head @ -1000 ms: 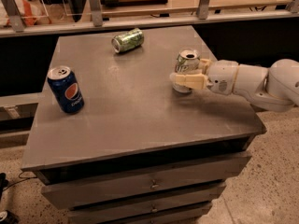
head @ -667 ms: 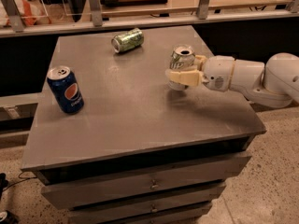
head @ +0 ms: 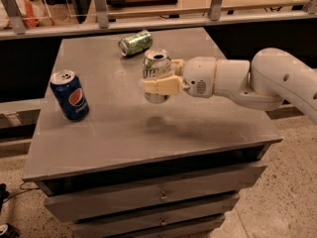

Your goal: Move 7up can near pepsi can

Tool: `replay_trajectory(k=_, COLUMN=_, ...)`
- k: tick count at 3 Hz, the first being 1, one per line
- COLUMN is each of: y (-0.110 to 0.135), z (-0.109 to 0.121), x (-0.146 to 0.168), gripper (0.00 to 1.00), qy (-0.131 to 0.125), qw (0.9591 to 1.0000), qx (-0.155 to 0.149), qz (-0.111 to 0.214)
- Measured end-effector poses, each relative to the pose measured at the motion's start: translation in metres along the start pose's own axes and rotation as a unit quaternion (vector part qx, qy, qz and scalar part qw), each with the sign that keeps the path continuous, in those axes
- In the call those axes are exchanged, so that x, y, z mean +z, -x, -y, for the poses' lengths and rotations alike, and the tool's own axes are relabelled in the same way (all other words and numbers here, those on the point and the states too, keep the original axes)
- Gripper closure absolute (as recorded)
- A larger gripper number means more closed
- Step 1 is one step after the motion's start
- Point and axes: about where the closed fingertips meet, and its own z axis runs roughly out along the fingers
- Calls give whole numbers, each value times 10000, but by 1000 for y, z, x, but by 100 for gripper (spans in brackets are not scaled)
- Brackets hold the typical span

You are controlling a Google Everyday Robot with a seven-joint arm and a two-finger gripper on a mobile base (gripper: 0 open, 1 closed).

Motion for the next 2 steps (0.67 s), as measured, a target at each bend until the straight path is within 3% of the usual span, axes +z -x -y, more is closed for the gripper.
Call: replay_trajectory(k=2, y=2, z=-5, x=7, gripper=100, qy=-45, qw=10000, qx=1, qz=-7)
